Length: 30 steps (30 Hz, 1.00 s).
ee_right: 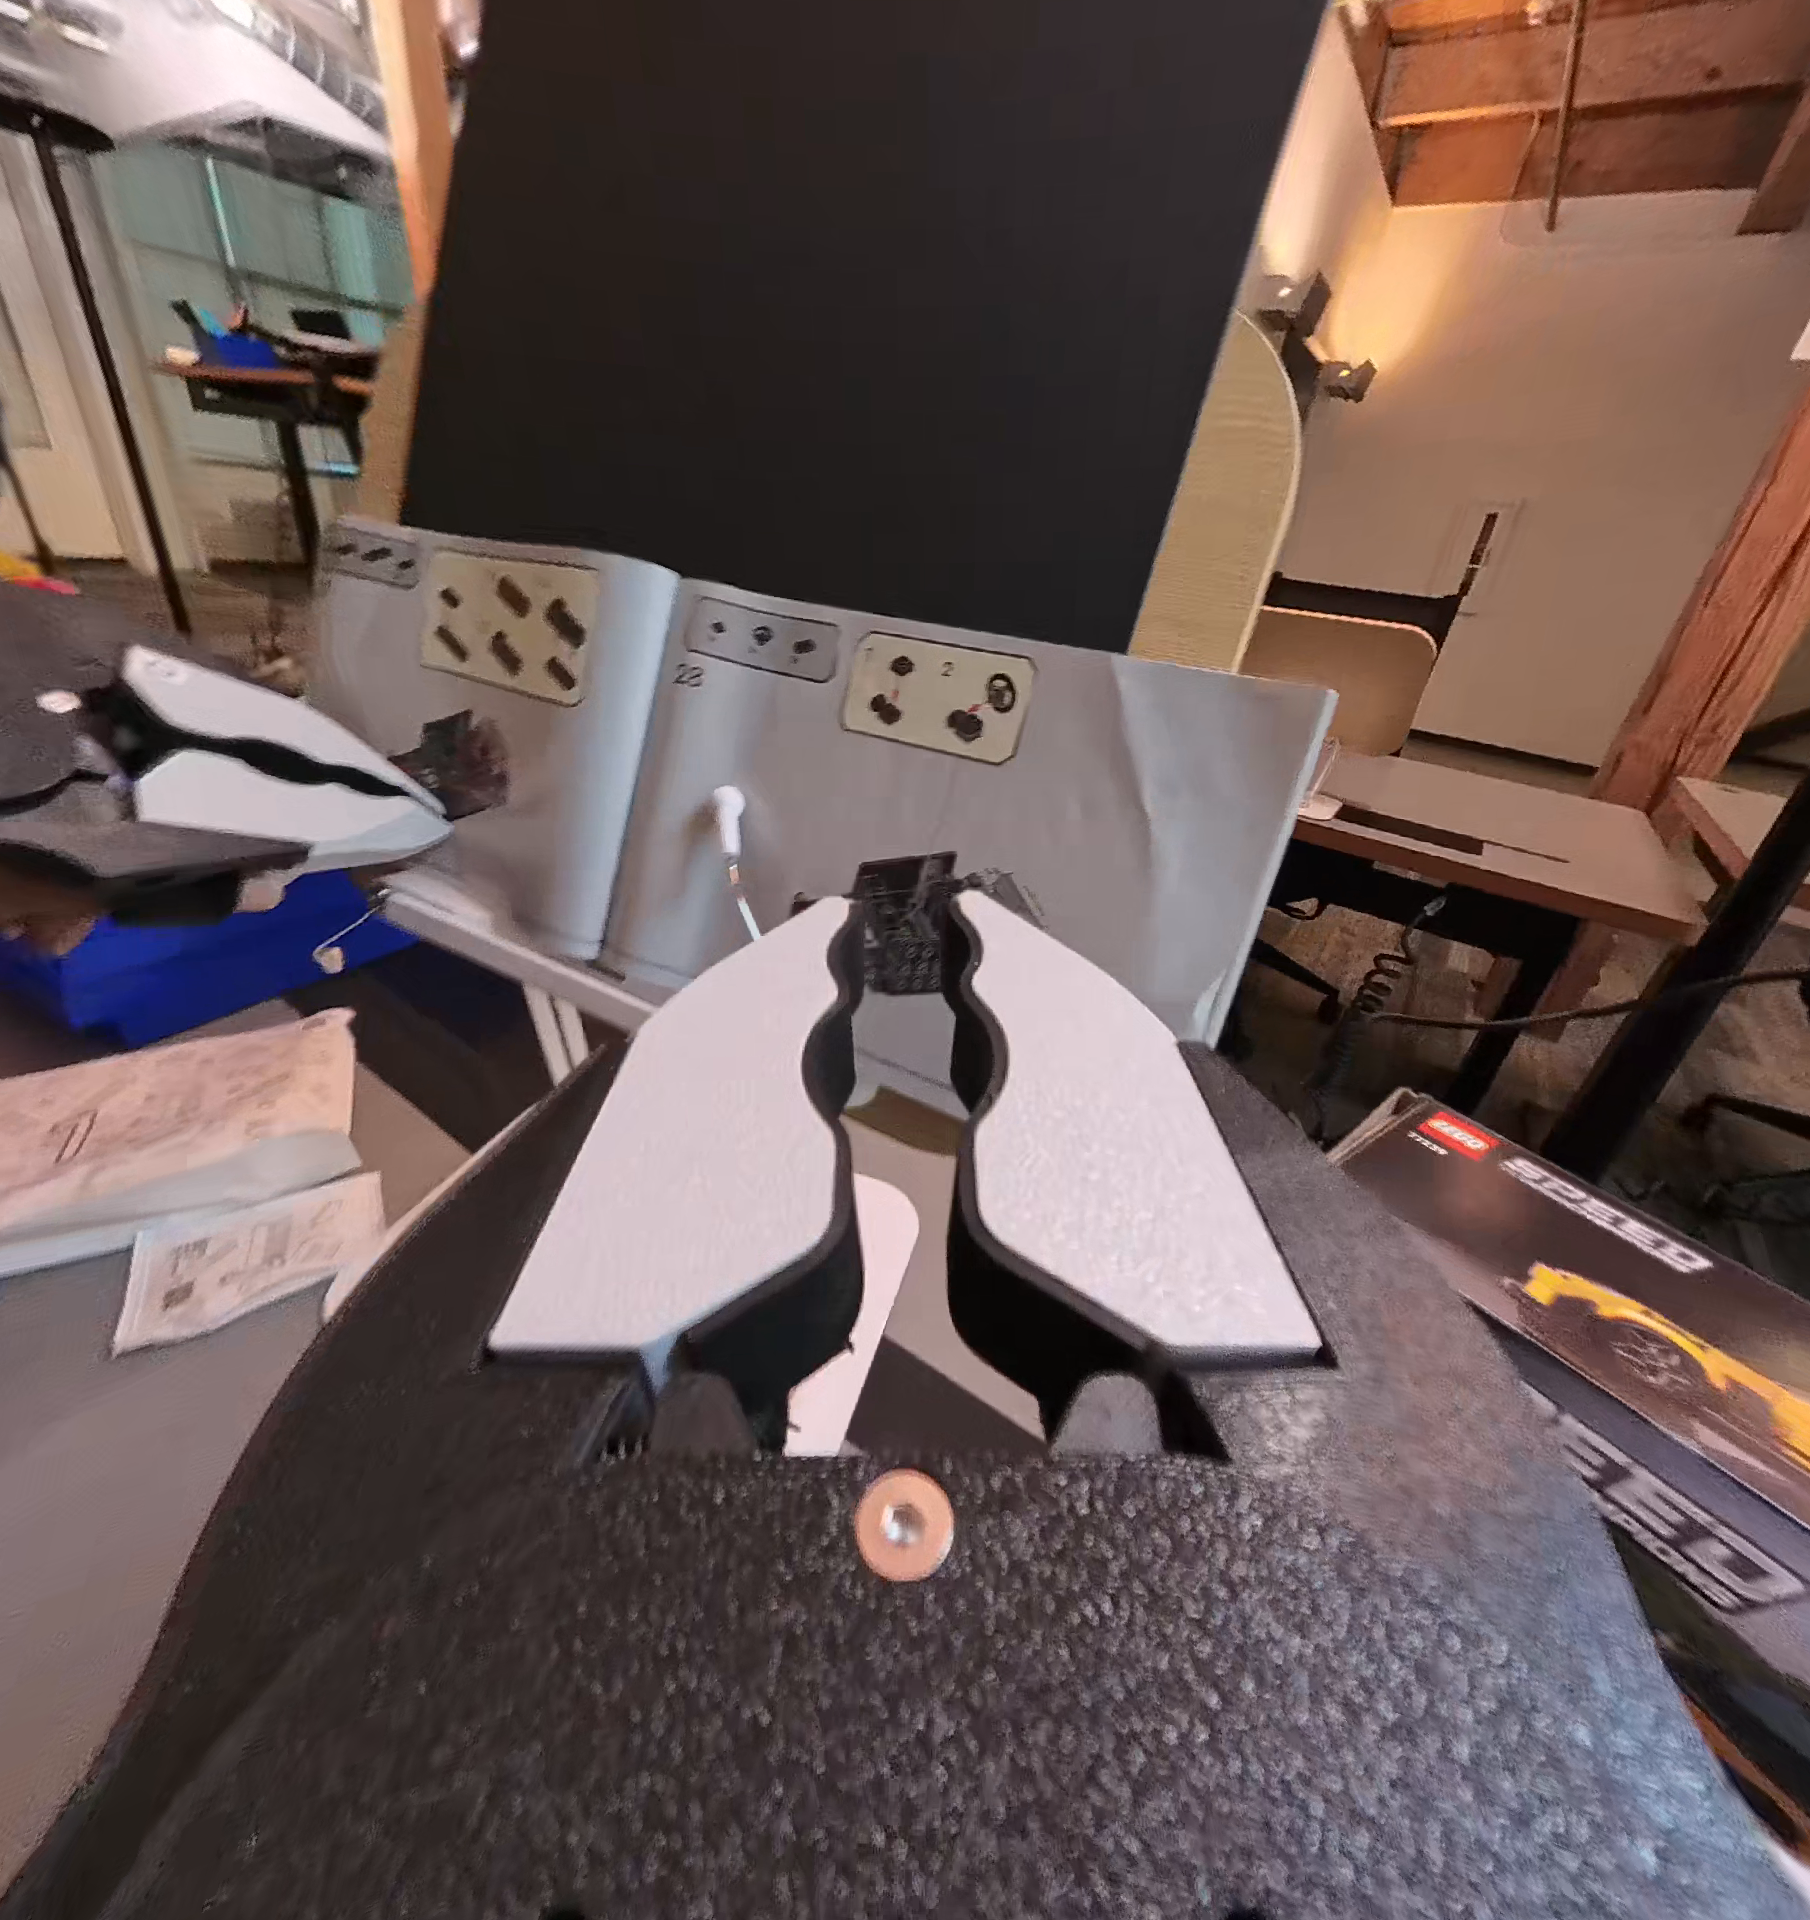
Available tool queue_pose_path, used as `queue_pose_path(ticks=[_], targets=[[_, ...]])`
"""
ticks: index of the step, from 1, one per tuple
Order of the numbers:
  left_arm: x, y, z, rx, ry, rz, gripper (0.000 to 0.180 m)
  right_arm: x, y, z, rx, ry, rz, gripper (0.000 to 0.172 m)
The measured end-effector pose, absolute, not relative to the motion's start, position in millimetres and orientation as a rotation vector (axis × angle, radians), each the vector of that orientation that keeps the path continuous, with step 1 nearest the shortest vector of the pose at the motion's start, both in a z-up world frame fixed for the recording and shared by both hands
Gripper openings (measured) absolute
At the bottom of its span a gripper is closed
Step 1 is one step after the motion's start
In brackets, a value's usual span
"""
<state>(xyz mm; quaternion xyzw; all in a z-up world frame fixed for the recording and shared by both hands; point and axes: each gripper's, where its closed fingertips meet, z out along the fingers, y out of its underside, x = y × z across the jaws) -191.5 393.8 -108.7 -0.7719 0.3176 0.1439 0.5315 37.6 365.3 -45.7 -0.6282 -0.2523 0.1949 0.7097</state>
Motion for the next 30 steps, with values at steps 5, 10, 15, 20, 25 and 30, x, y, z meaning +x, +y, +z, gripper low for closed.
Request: queue_pose_path(ticks=[5,10,15,20,25,30], targets=[[-190.0,385.0,-106.2,-1.803,0.726,0.275,0.0,45.9,316.8,-41.8,-1.429,-0.632,0.435,0.013],[-171.6,348.1,-96.5,-1.742,0.644,-0.016,0.0,57.5,274.3,-52.8,-1.481,-0.7,0.442,0.013],[-162.5,294.1,-84.3,-1.657,0.55,-0.274,0.0,70.5,247.1,-73.8,-1.51,-0.708,0.44,0.011],[-156.1,243.4,-81.9,-1.636,0.517,-0.442,0.0,72.1,226.1,-89.2,-1.519,-0.663,0.556,0.01],[-156.0,205.8,-109.9,-1.578,0.402,-0.493,0.0,72.4,215.2,-93.9,-1.388,-0.649,0.528,0.012],[-158.6,203.9,-149.1,-1.606,0.426,-0.524,0.0,56.6,209.6,-115.5,-1.38,-0.665,0.578,0.021]])
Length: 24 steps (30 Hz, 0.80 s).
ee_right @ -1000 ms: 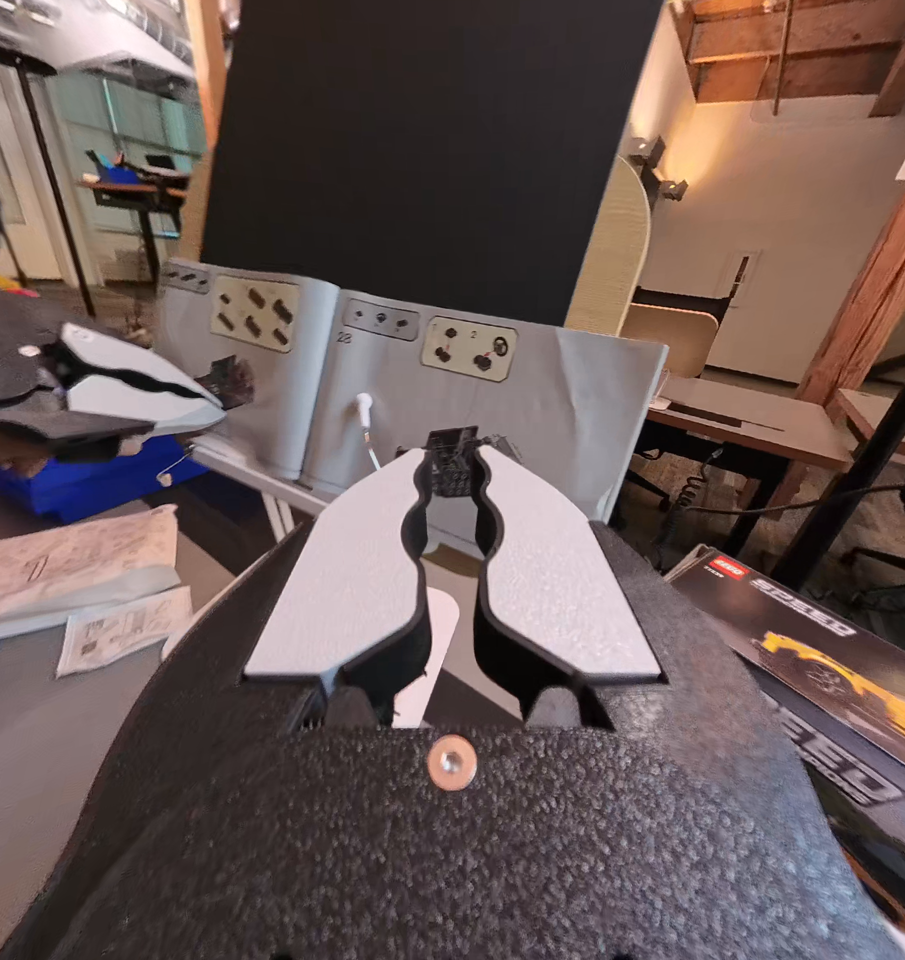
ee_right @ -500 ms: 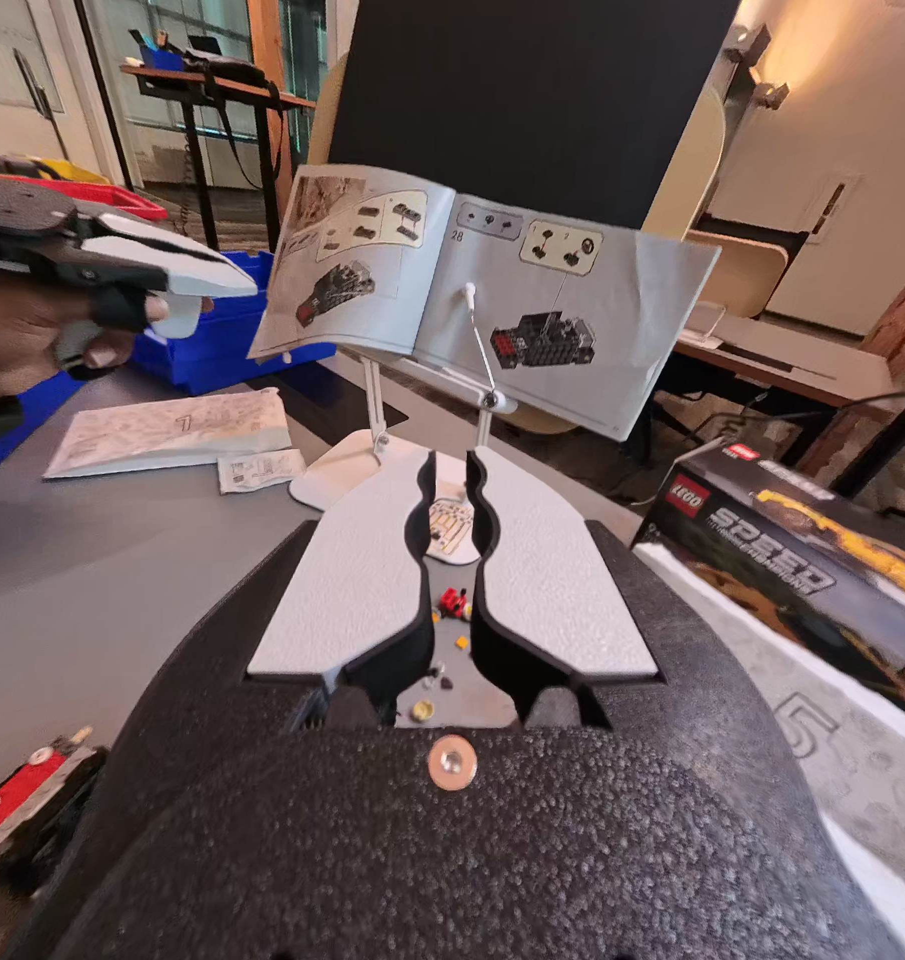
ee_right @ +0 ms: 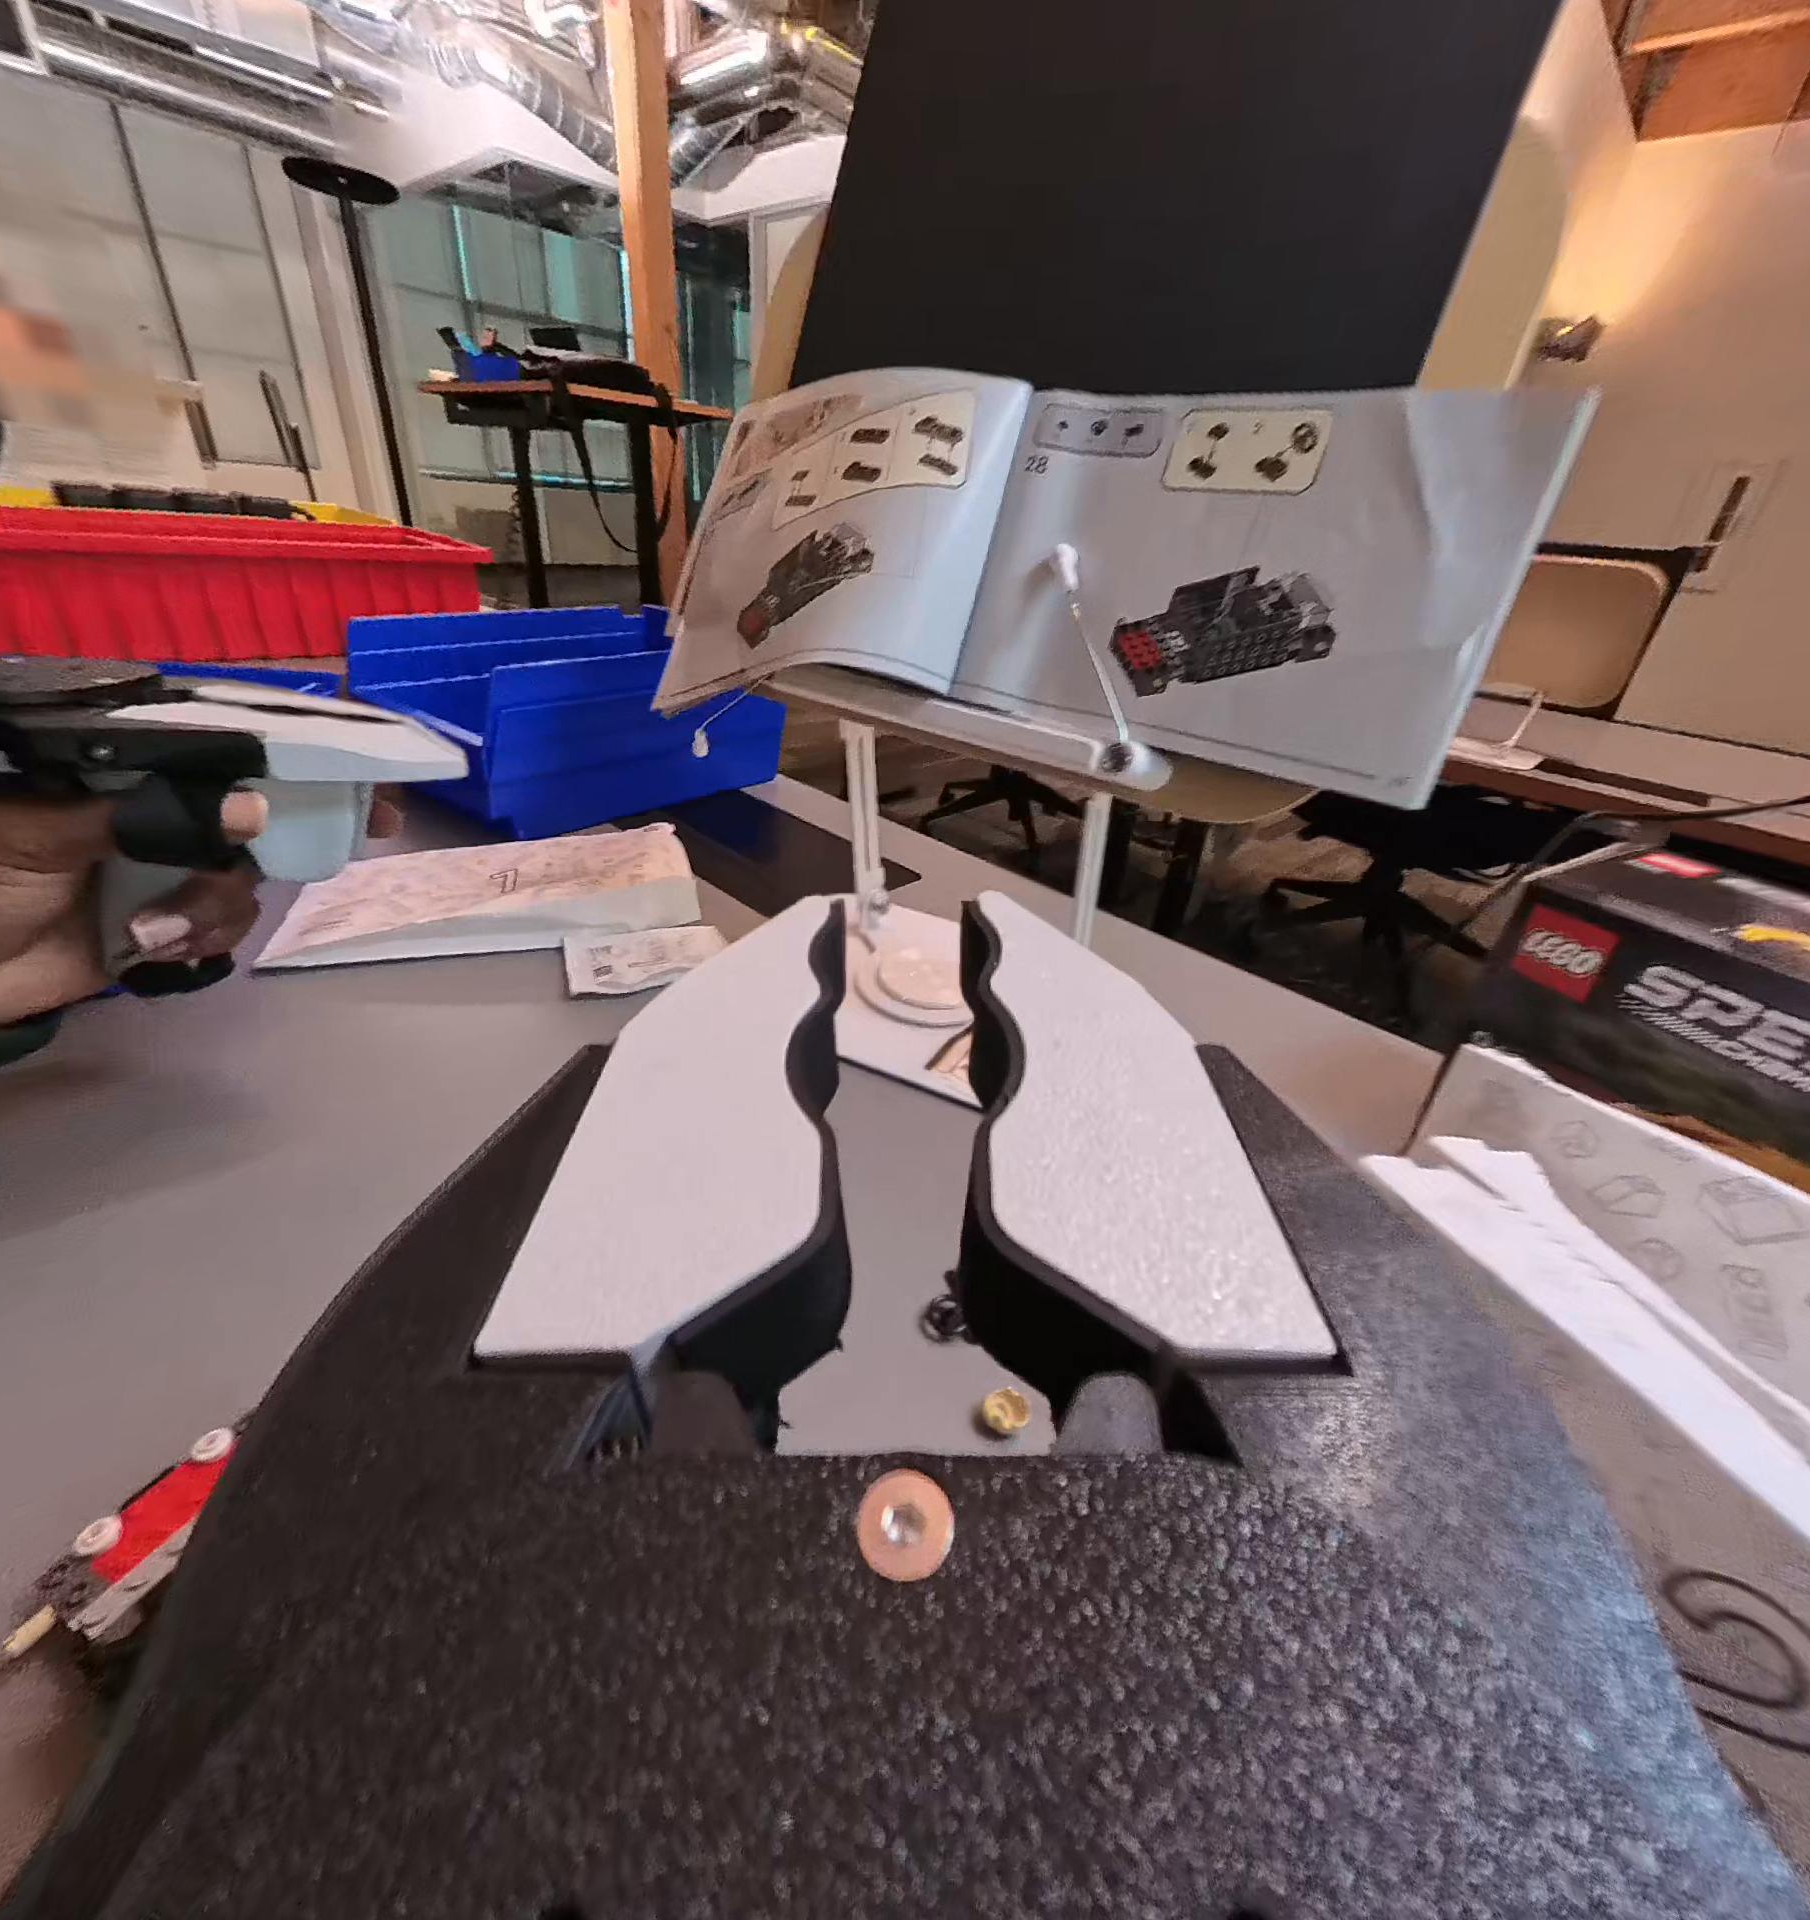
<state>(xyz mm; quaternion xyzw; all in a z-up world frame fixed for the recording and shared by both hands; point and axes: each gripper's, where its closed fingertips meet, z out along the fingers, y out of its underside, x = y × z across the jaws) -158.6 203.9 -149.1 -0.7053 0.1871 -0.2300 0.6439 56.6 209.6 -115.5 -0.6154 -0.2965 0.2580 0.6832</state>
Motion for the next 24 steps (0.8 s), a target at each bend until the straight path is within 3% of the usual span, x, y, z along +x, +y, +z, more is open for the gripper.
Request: queue_pose_path(ticks=[15,24], targets=[[-157.9,207.8,-156.6,-1.585,0.51,-0.356,0.008,46.8,226.6,-159.8,-1.476,-0.716,0.394,0.022],[-116.1,189.5,-168.3,-1.583,0.74,-0.427,0.015,55.5,221.4,-157.9,-1.58,-0.869,0.46,0.018]])
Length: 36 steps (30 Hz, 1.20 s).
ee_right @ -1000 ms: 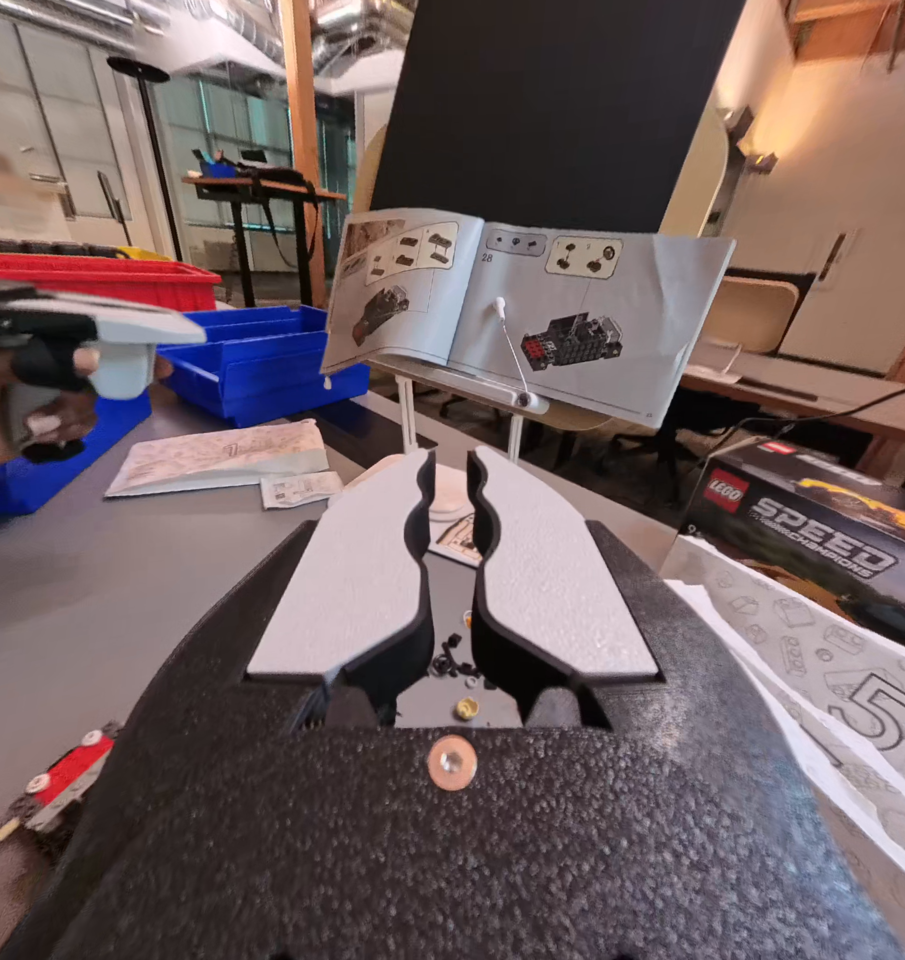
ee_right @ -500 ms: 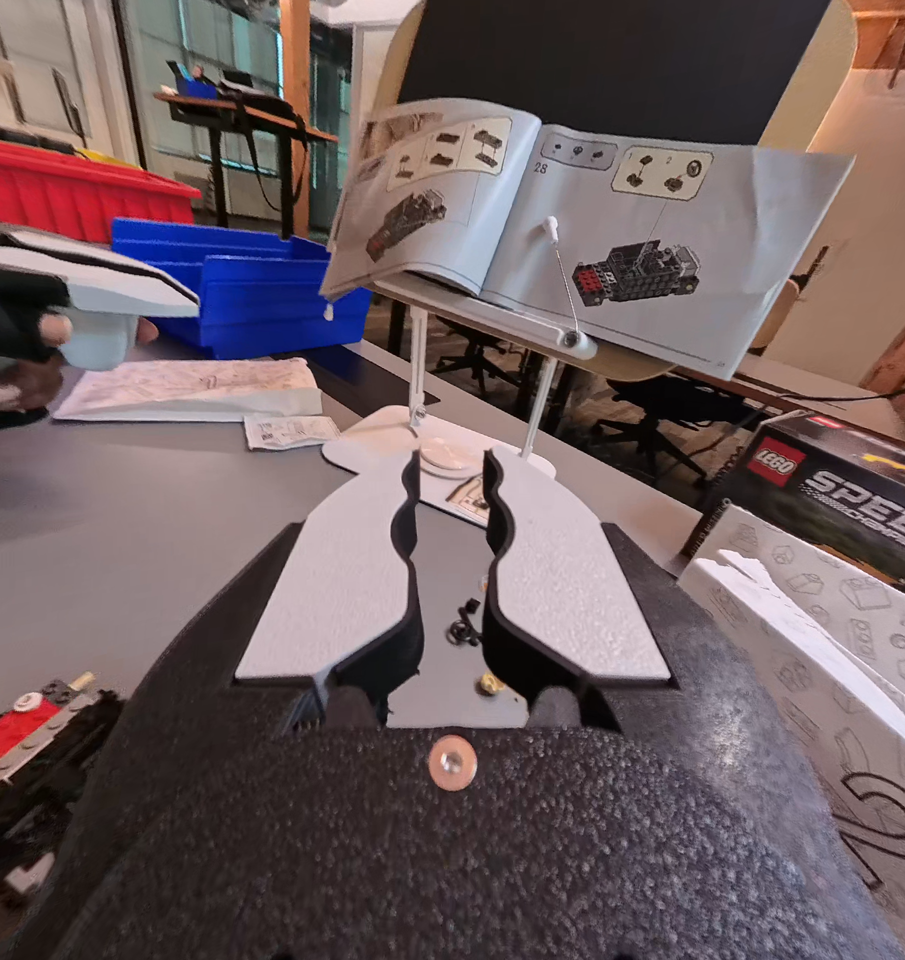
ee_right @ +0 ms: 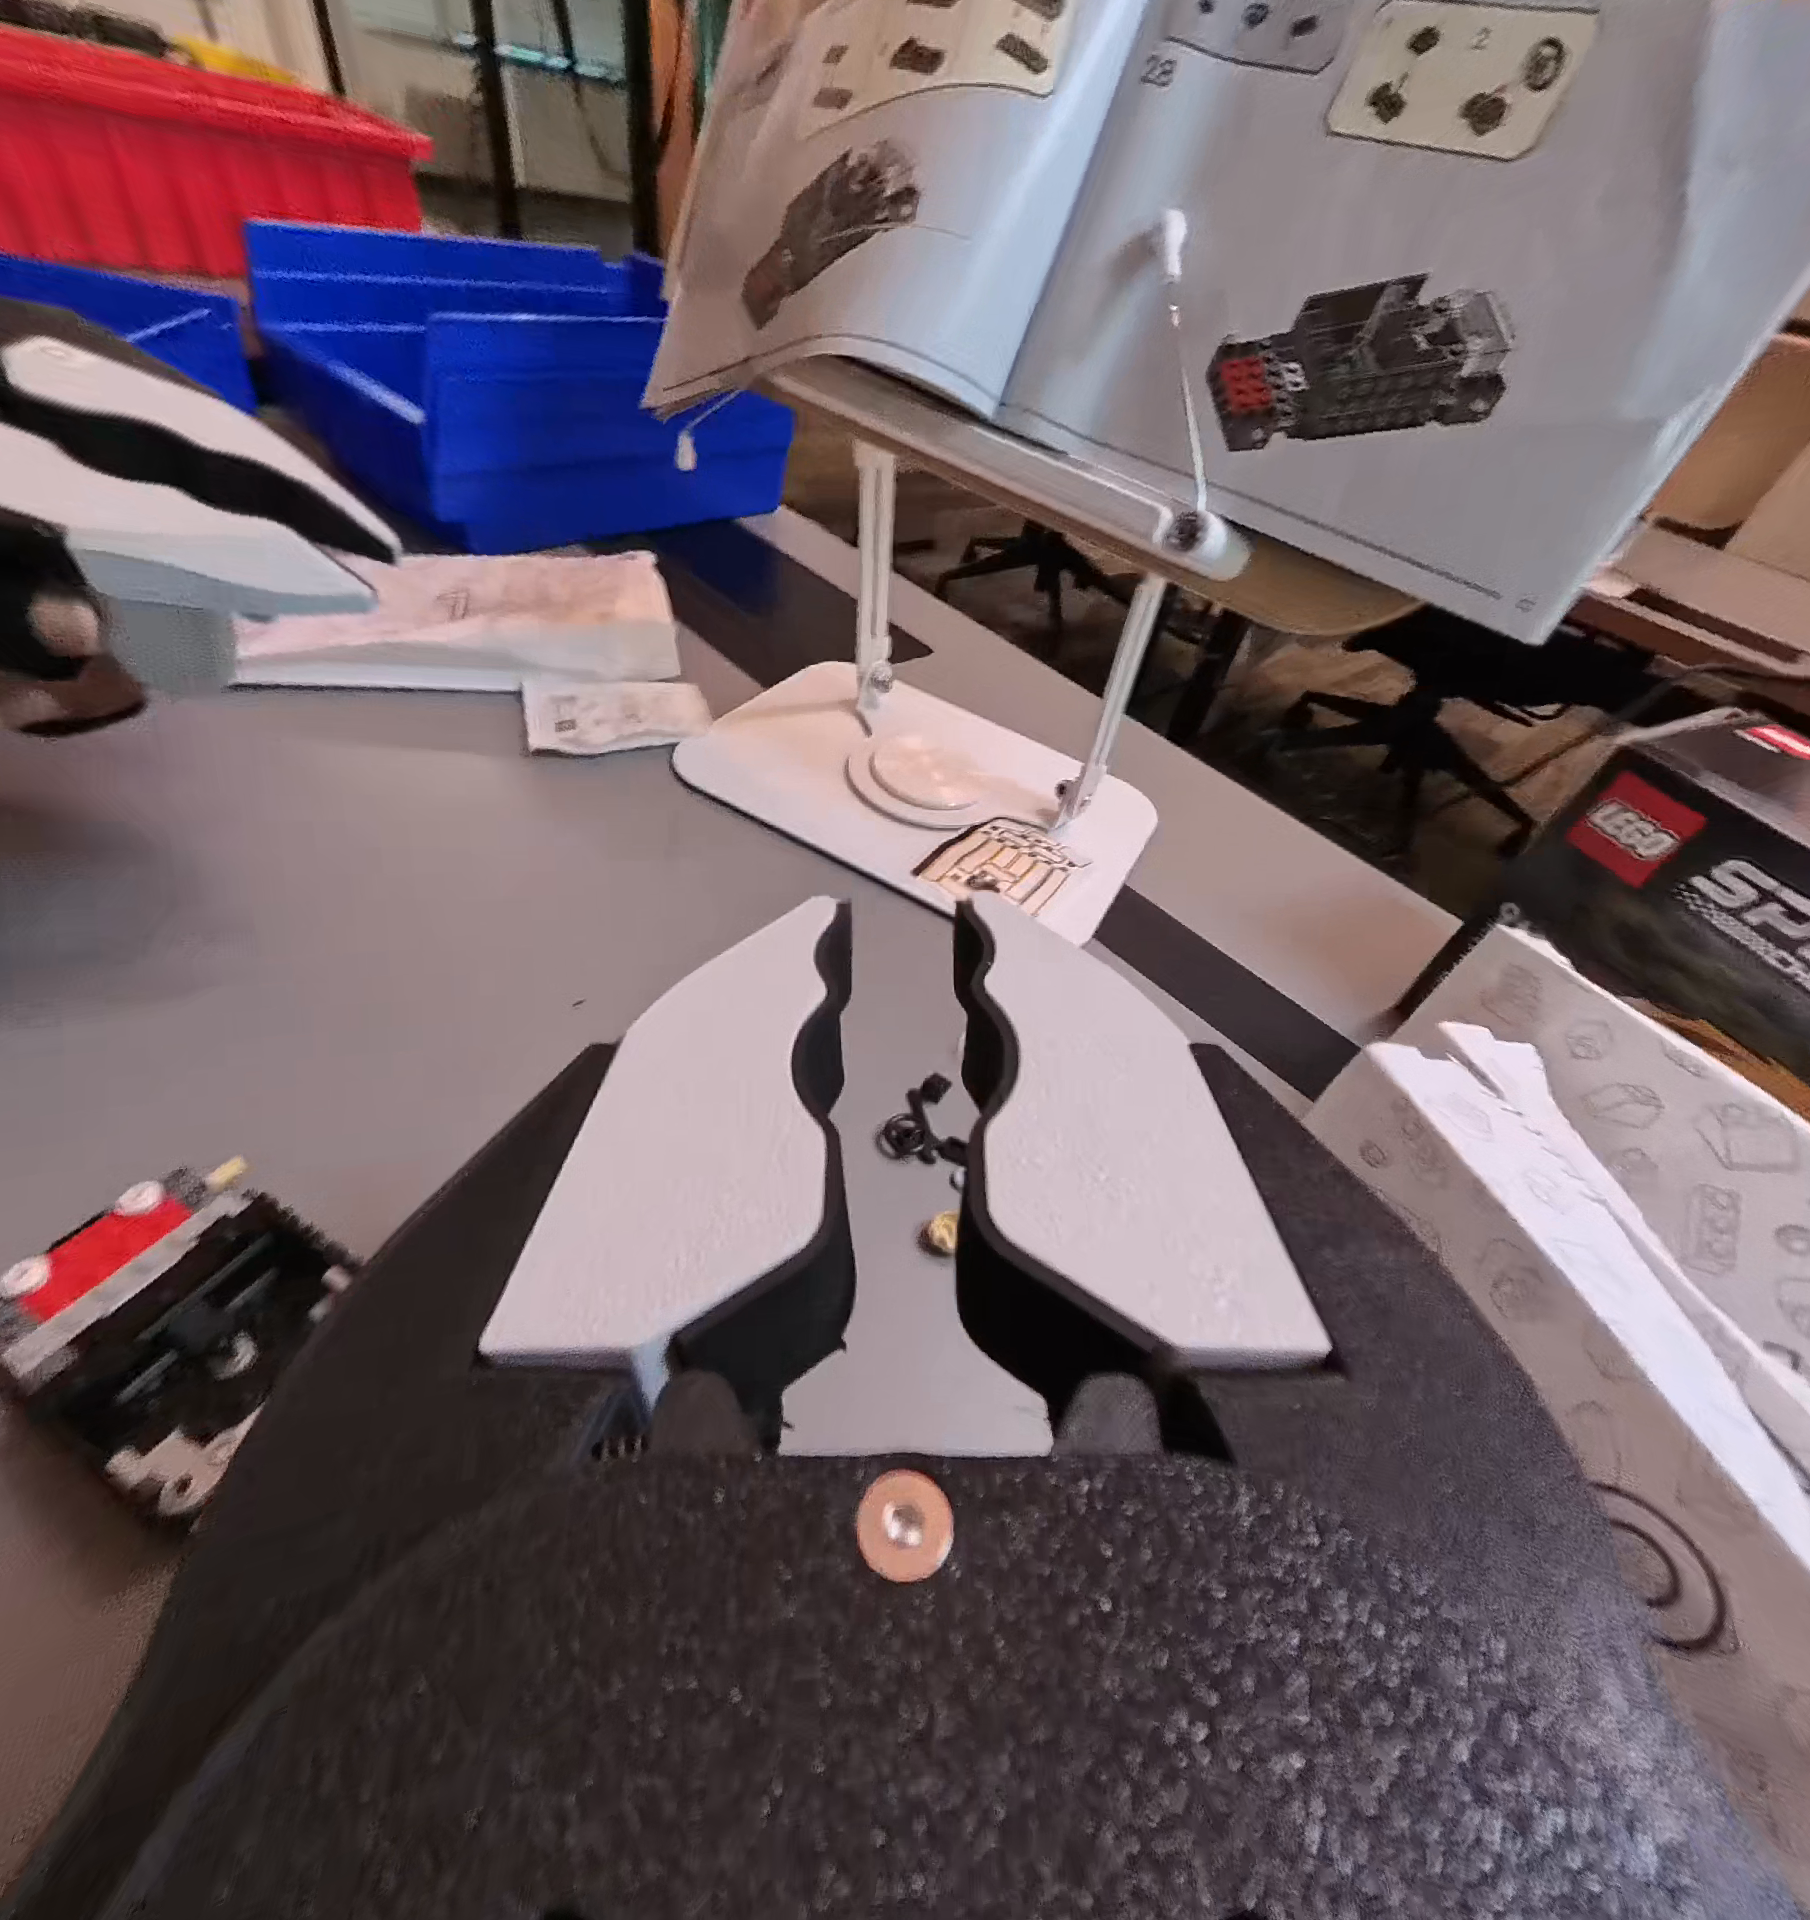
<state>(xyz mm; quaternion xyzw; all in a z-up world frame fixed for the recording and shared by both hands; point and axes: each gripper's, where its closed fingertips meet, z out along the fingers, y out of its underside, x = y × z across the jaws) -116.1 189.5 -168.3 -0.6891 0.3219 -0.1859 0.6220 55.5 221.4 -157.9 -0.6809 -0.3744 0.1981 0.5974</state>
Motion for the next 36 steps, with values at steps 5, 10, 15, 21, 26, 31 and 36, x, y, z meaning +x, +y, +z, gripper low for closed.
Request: queue_pose_path(ticks=[5,10,15,21,26,31,36], targets=[[-90.6,175.4,-176.7,-1.576,0.873,-0.414,0.017,47.0,209.3,-150.8,-1.572,-0.909,0.506,0.018],[-85.2,172.0,-172.8,-1.55,0.878,-0.371,0.013,42.1,226.7,-145.6,-1.543,-0.714,0.373,0.001],[-90.2,175.6,-166.0,-1.546,0.812,-0.348,0.011,31.1,267.3,-104.4,-1.459,-0.492,0.177,0.0],[-102.2,180.2,-158.1,-1.538,0.743,-0.3,0.011,9.1,326.9,-79.0,-1.501,-0.334,0.129,0.0],[-116.0,187.3,-154.3,-1.562,0.655,-0.288,0.007,1.6,339.9,-66.3,-1.495,-0.278,0.148,0.0],[-129.5,197.6,-146.8,-1.563,0.583,-0.246,0.003,1.0,337.4,-62.6,-1.492,-0.272,0.16,0.0],[-164.1,237.2,-101.2,-1.547,0.421,-0.085,0.0,1.6,331.5,-68.6,-1.502,-0.282,0.156,0.0]])
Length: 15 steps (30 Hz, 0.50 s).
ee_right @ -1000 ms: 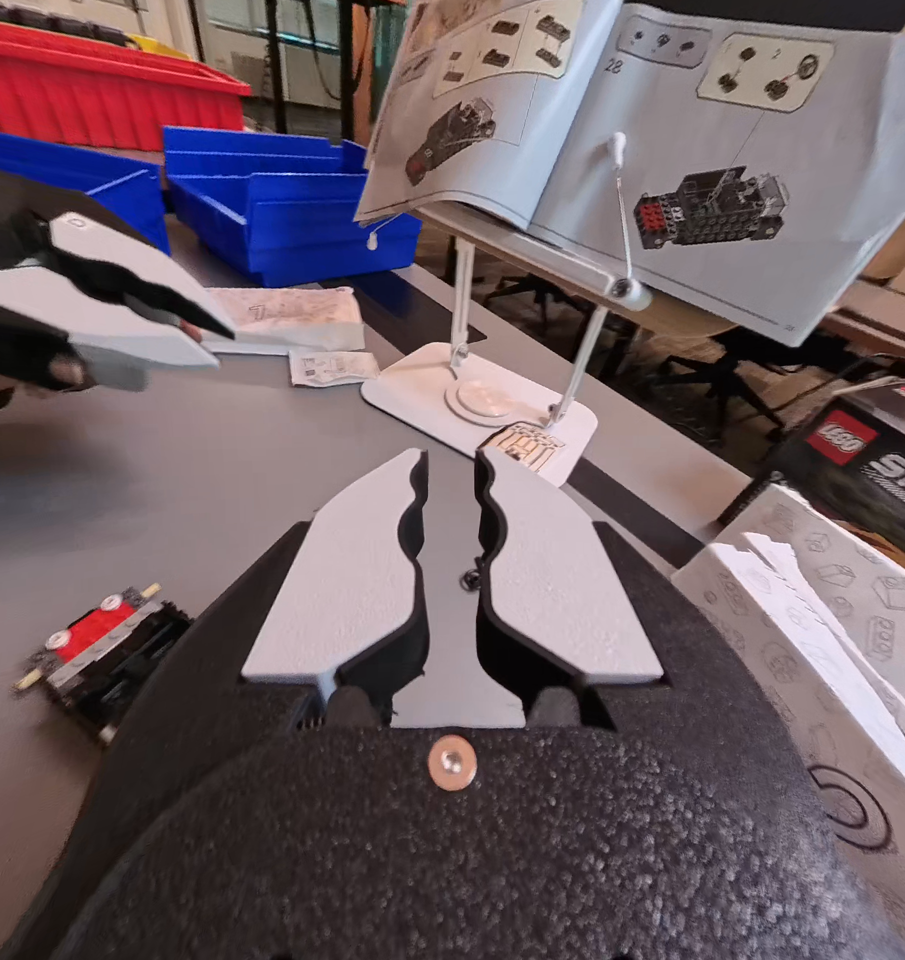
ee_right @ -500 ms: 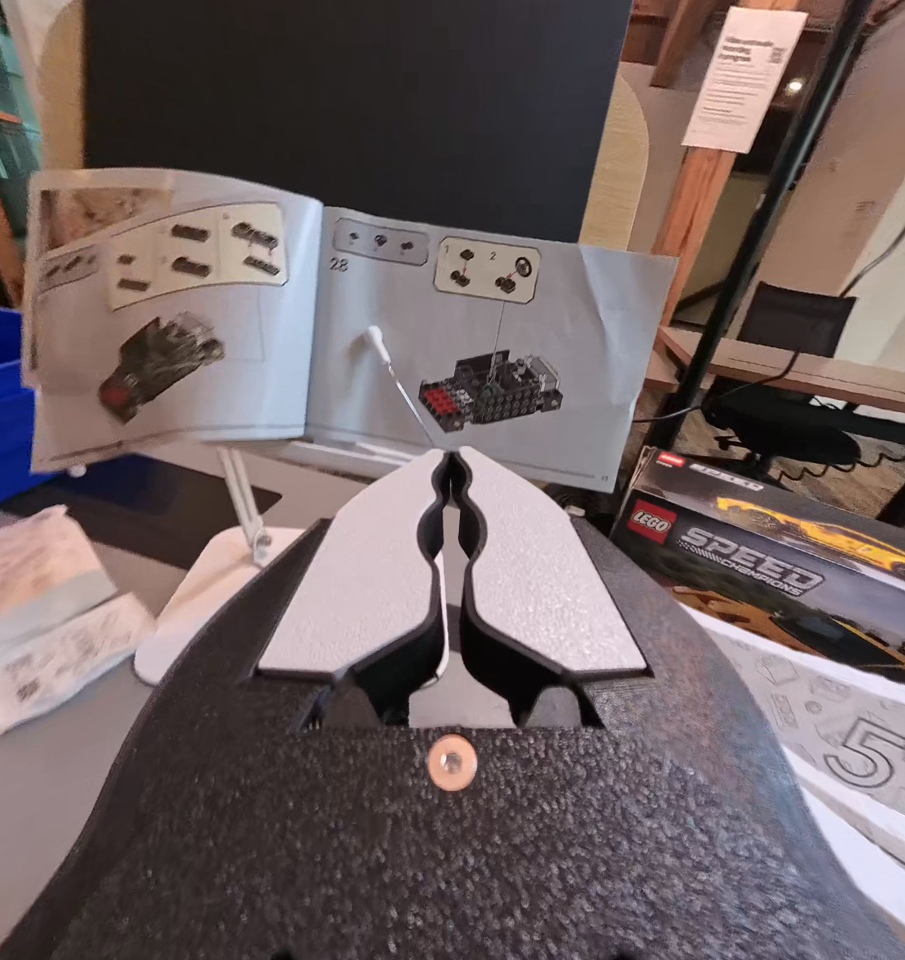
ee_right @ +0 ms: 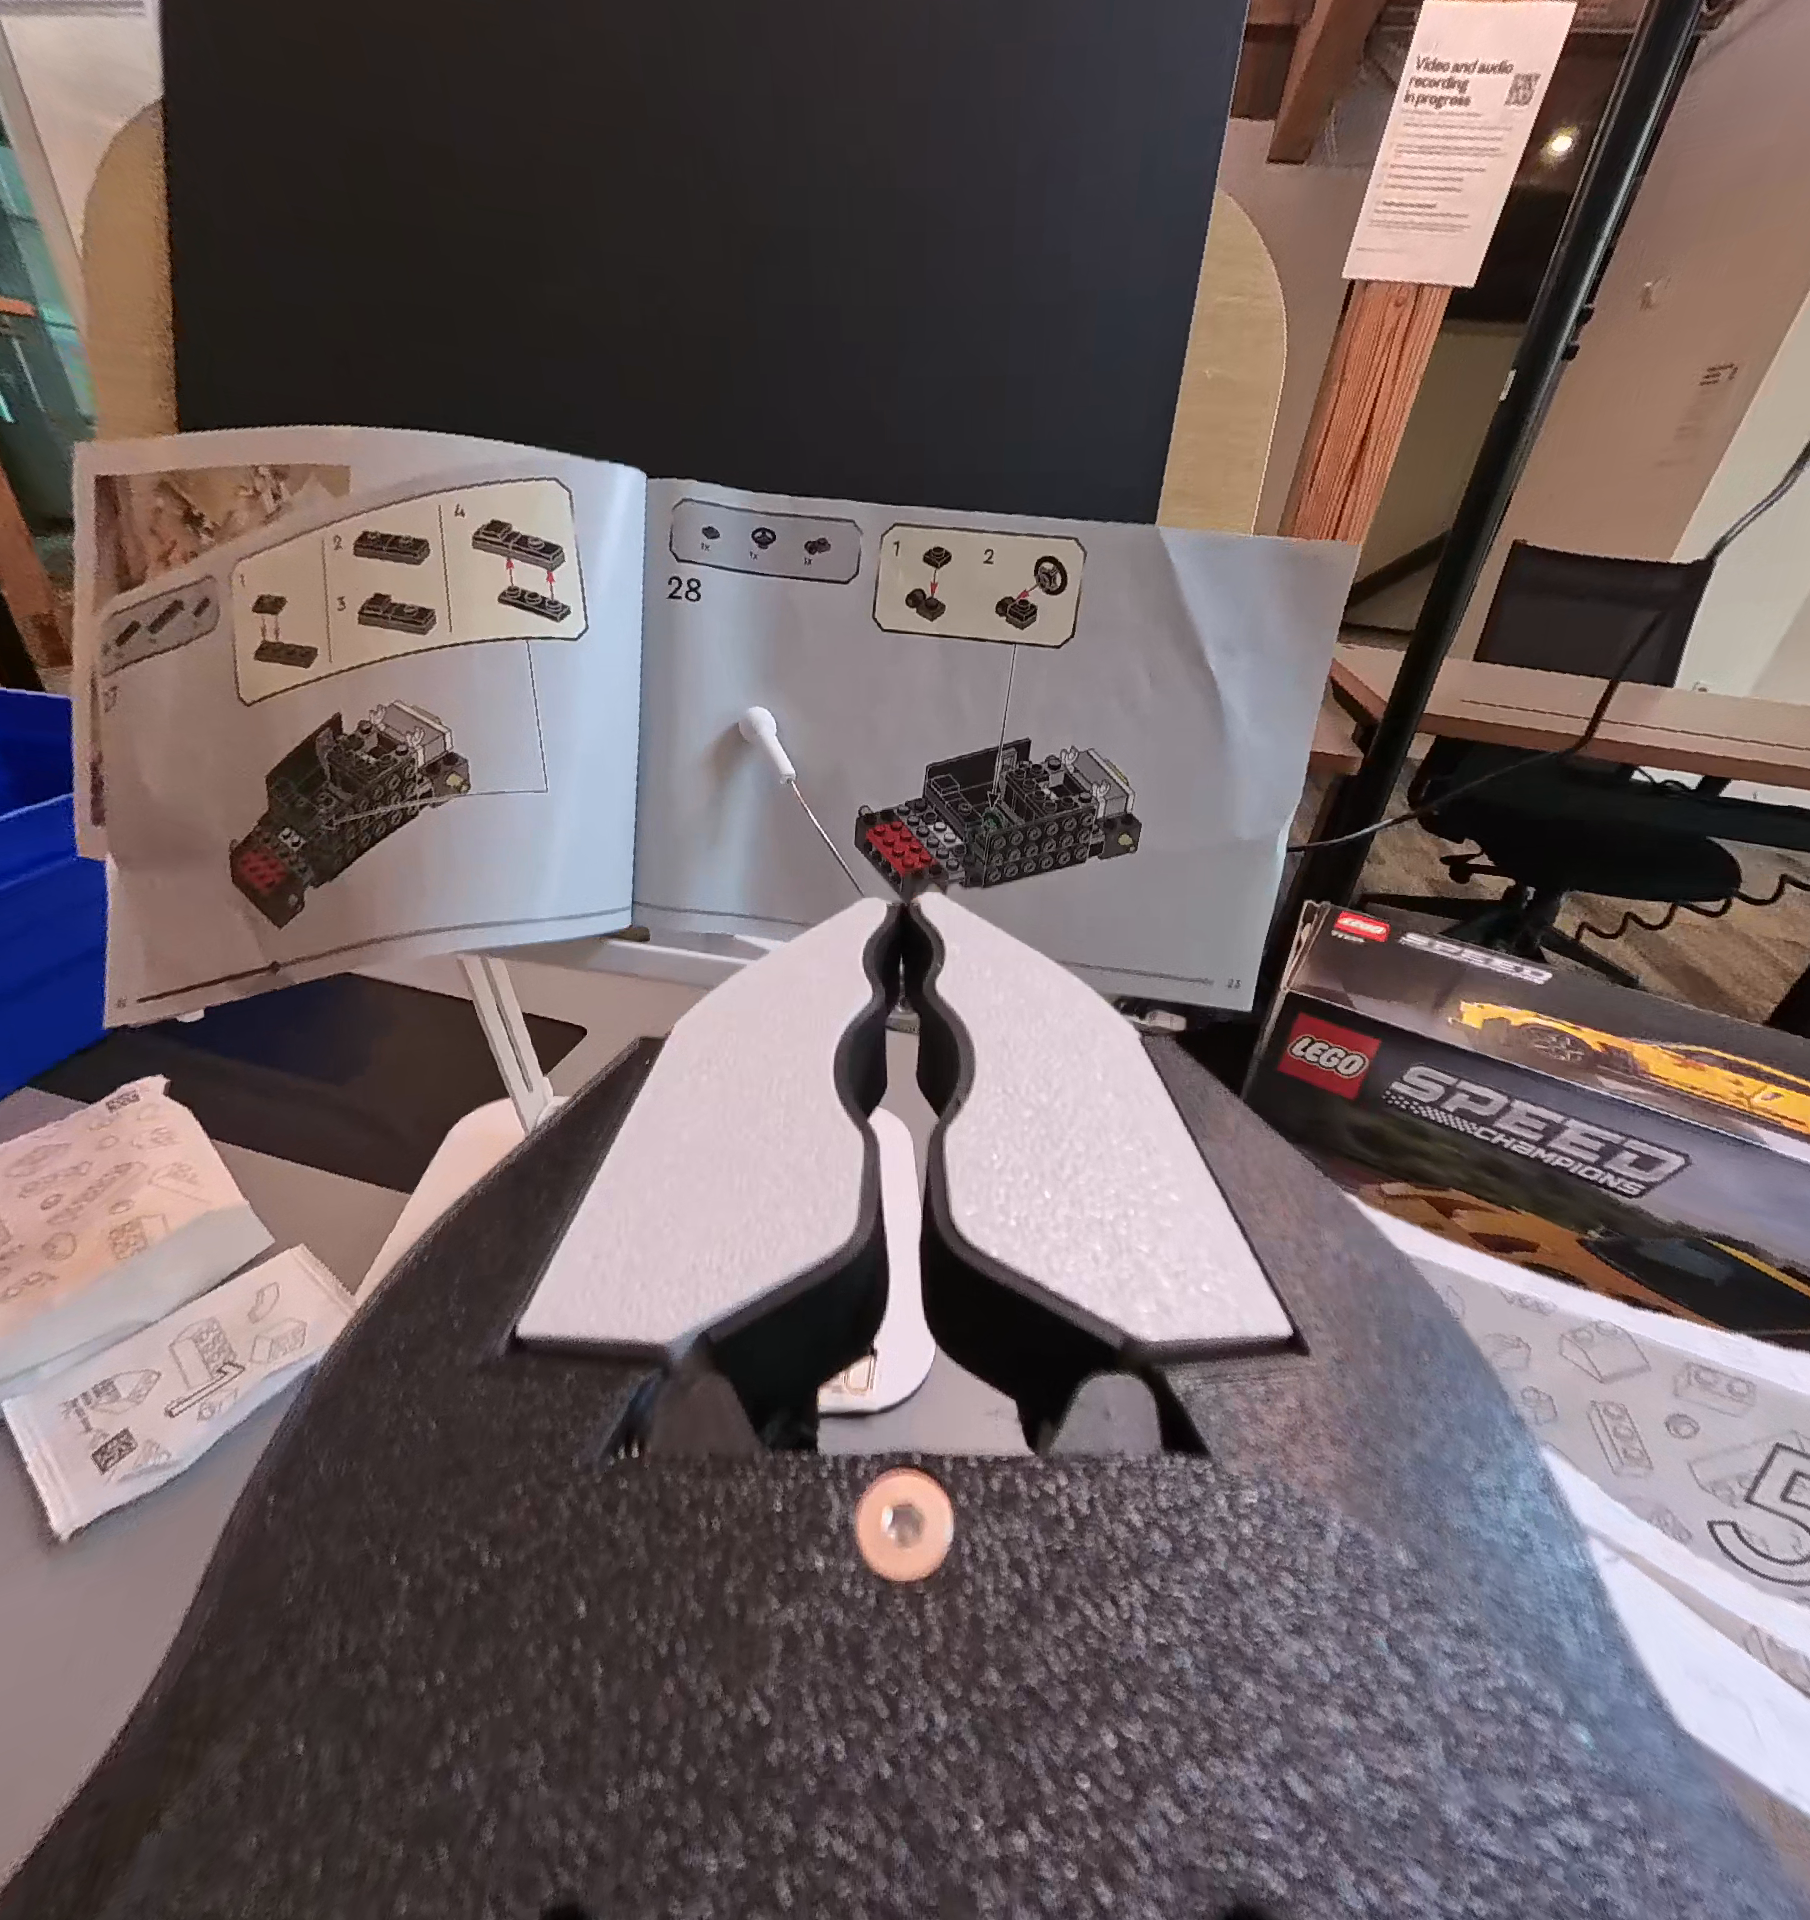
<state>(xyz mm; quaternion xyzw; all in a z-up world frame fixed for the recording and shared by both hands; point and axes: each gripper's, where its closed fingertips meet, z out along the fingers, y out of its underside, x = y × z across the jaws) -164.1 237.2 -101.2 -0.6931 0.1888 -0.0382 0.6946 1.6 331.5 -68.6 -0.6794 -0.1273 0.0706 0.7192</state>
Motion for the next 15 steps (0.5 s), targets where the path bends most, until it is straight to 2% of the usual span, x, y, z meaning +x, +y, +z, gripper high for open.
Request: queue_pose_path(ticks=[7,15], targets=[[-197.5,264.8,-79.5,-1.589,0.306,-0.003,0.0,0.5,324.4,-78.5,-1.516,-0.297,0.153,0.0],[-192.2,259.2,-80.5,-1.577,0.361,-0.045,0.0,-13.4,309.5,-79.4,-1.496,-0.406,0.199,0.0]])
